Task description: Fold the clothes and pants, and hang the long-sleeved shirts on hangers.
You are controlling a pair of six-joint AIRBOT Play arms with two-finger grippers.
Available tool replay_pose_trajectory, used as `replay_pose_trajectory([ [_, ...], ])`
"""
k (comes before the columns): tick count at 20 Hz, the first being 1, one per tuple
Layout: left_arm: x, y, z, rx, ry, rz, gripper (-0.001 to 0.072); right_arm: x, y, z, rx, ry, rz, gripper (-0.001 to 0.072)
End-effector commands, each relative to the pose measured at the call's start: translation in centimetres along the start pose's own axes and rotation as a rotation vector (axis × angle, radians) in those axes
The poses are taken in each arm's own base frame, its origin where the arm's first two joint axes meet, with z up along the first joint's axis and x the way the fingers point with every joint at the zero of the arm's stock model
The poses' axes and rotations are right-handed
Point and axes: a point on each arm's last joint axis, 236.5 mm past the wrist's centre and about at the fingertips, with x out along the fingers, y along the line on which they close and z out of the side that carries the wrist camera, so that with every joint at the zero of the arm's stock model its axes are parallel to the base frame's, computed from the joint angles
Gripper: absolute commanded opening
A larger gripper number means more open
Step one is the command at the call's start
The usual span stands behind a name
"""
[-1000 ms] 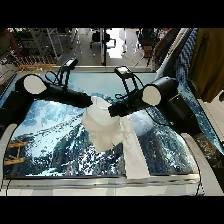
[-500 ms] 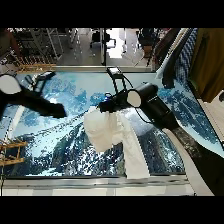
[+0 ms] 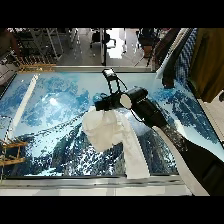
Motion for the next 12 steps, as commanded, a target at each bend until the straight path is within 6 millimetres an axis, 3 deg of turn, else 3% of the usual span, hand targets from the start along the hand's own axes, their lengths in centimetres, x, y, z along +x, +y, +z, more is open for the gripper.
replay_pose_trajectory([
  [1,4.3,4.9,-3.1,-0.199,0.007,0.080,0.0514,0.1,0.0,-0.8,-0.010,0.033,-0.001,0.0015],
  [6,4.8,6.4,0.0,-0.212,-0.130,0.113,0.0512,0.0,-0.2,-2.1,-0.015,0.089,-0.011,0.0015],
  [10,8.0,6.1,0.6,-0.212,-0.079,0.083,0.0509,0.0,-0.3,-2.6,-0.015,0.112,-0.012,0.0015],
  [11,8.8,5.8,0.9,-0.219,-0.075,0.065,0.0447,-0.1,-0.3,-2.9,-0.016,0.122,-0.014,0.0015],
  [12,9.5,5.6,1.3,-0.225,-0.076,0.052,0.0273,-0.1,-0.4,-3.0,-0.016,0.129,-0.016,0.0015],
])
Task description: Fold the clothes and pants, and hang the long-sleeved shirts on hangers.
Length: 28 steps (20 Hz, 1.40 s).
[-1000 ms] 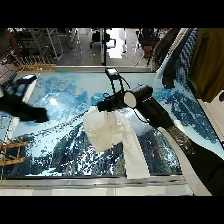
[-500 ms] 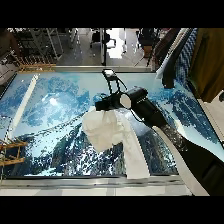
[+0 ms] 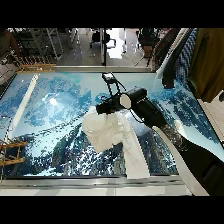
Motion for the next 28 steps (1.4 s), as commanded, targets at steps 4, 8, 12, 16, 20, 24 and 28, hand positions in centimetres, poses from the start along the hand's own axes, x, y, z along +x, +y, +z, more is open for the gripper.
replay_pose_trajectory([
  [4,2.5,-0.6,1.7,-0.017,-0.033,-0.028,0.0117,0.0,-0.2,-0.9,-0.003,0.038,-0.008,0.0015],
  [8,2.2,-0.8,1.2,-0.021,-0.015,-0.036,0.0142,0.0,-0.1,-1.0,-0.002,0.044,-0.008,0.0015],
  [12,-1.3,0.0,1.4,-0.001,-0.058,0.001,0.0396,0.0,-0.2,-1.2,-0.002,0.049,-0.009,0.0015],
  [16,-1.2,1.6,1.7,-0.036,-0.073,0.031,0.0396,0.0,-0.2,-1.2,-0.003,0.050,-0.009,0.0015],
  [20,2.4,1.0,1.1,-0.025,0.015,0.010,0.0395,0.0,-0.2,-1.3,-0.005,0.053,-0.009,0.0015],
  [24,4.1,-0.6,2.1,-0.024,-0.002,-0.050,0.0210,0.0,-0.2,-1.5,-0.019,0.065,-0.011,0.0015],
  [28,4.0,-0.6,2.3,-0.023,-0.012,-0.050,0.0100,0.0,-0.2,-1.6,-0.018,0.066,-0.010,0.0015],
])
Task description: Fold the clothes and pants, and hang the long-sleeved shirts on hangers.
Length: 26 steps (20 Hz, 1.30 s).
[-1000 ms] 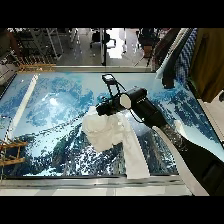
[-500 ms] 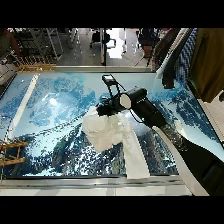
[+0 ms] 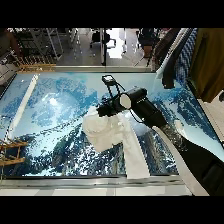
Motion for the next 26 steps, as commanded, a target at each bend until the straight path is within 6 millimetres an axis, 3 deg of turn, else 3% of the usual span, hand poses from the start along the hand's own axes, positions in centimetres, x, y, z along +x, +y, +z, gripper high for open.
replay_pose_trajectory([
  [1,0.2,-0.3,0.3,0.000,-0.009,-0.013,0.0093,0.0,0.1,-0.1,0.000,0.004,0.003,0.0015],
  [3,0.1,-0.4,0.4,-0.001,-0.013,-0.015,0.0092,0.0,0.4,-0.2,0.004,0.008,0.013,0.0015],
  [5,-0.5,-0.5,0.7,0.030,-0.033,-0.016,0.0038,0.0,0.6,-0.3,0.008,0.013,0.022,0.0015],
  [11,-4.5,-1.6,3.1,0.083,-0.160,-0.046,0.0015,0.0,1.0,-0.4,0.015,0.015,0.040,0.0015],
  [13,-6.9,-3.9,4.5,0.096,-0.235,-0.144,0.0015,0.0,1.1,-0.4,0.018,0.016,0.046,0.0015],
  [15,-10.7,-7.2,6.5,0.110,-0.338,-0.288,0.0015,-0.1,1.1,-0.3,0.016,0.014,0.044,0.0015],
  [17,-17.0,-12.4,8.3,0.200,-0.470,-0.523,0.0015,-0.7,0.3,0.5,-0.010,-0.024,0.008,0.0015],
  [18,-20.7,-15.6,8.3,0.287,-0.532,-0.678,0.0015,-1.4,-0.3,1.5,-0.026,-0.065,-0.018,0.0014],
  [20,-28.8,-21.7,5.9,0.508,-0.671,-1.056,0.0015,-3.0,-1.4,3.4,-0.037,-0.149,-0.054,0.0014],
  [21,-31.4,-23.4,4.1,0.590,-0.694,-1.204,0.0015,-3.6,-1.6,4.1,-0.038,-0.176,-0.059,0.0014],
  [23,-32.7,-25.8,0.4,0.746,-0.637,-1.358,0.0015,-4.1,-2.1,4.6,-0.032,-0.192,-0.065,0.0014],
  [26,-31.6,-28.8,-4.3,0.956,-0.499,-1.466,0.0015,-4.0,-2.4,4.6,-0.030,-0.193,-0.071,0.0014],
])
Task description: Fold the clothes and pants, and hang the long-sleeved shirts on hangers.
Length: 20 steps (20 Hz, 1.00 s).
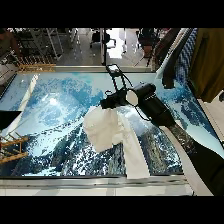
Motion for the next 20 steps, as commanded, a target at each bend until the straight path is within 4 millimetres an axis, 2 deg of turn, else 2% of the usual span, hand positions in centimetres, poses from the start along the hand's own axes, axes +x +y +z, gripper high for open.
replay_pose_trajectory([
  [1,2.7,-6.4,-1.2,0.147,0.051,-0.321,0.0015,-0.3,-0.7,0.9,-0.008,-0.032,-0.022,0.0014],
  [5,4.7,-7.3,-2.4,0.117,0.092,-0.407,0.0015,-0.3,-0.8,0.9,-0.009,-0.032,-0.024,0.0014],
  [11,3.9,-6.8,-0.9,0.095,0.028,-0.398,0.0015,-0.3,-0.8,0.8,-0.008,-0.031,-0.025,0.0014],
  [15,3.9,-8.4,-2.0,0.091,0.070,-0.484,0.0015,-0.4,-0.7,0.9,-0.008,-0.033,-0.022,0.0014],
  [20,4.9,-8.1,-2.8,0.051,0.096,-0.529,0.0015,-0.4,-0.4,0.8,-0.004,-0.030,-0.012,0.0014],
])
